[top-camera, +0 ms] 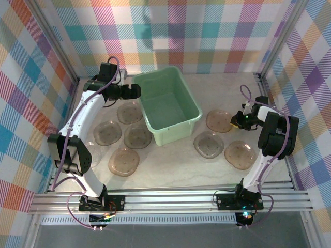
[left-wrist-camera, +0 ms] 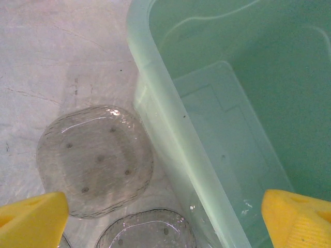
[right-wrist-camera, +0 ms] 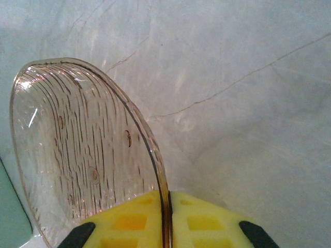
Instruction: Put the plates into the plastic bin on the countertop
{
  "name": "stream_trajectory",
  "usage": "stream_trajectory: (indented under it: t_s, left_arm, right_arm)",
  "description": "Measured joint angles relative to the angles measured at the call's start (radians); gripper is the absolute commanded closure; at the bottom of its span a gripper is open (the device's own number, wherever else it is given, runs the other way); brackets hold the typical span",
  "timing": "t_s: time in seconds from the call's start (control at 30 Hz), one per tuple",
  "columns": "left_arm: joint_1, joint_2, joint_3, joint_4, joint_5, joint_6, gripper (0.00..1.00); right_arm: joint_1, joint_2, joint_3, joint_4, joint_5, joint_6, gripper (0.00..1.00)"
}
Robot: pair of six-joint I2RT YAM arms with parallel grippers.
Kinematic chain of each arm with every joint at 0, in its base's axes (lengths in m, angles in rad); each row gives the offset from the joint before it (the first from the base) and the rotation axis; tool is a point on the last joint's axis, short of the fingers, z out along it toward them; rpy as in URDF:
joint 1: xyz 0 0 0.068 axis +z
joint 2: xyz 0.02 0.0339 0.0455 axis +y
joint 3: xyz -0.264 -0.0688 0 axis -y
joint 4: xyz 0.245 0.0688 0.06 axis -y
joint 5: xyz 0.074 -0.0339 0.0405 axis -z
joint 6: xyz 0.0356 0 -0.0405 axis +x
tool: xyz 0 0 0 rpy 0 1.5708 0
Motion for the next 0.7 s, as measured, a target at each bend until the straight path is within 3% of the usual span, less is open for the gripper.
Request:
stream_trajectory:
  t_s: [0.3,0.5,0.57,0.7]
  left_arm:
    - [0.063,0.000,0.001,-0.005,0.072,-0.083,0.05]
    - [0.129,-0.012,-0.049,0.006,0.097,-0.129,0.06]
    - [0.130,-0.014,-0.074,0.014,0.118,-0.140,0.11]
    - [0.119,-0.015,-0.110,0.039,0.166,-0.148,0.11]
  right_arm:
    - [0.000,-0.016,-0.008,0.015,-0.014,0.039,1.00]
    - [0.000,-0.117,-0.004,0.014,-0.030,0.116,1.00]
    - [0.000,-0.155,0.007,0.013,-0.036,0.147,1.00]
    - [0.009,-0.223,0.053,0.003,-0.039,0.221,1.00]
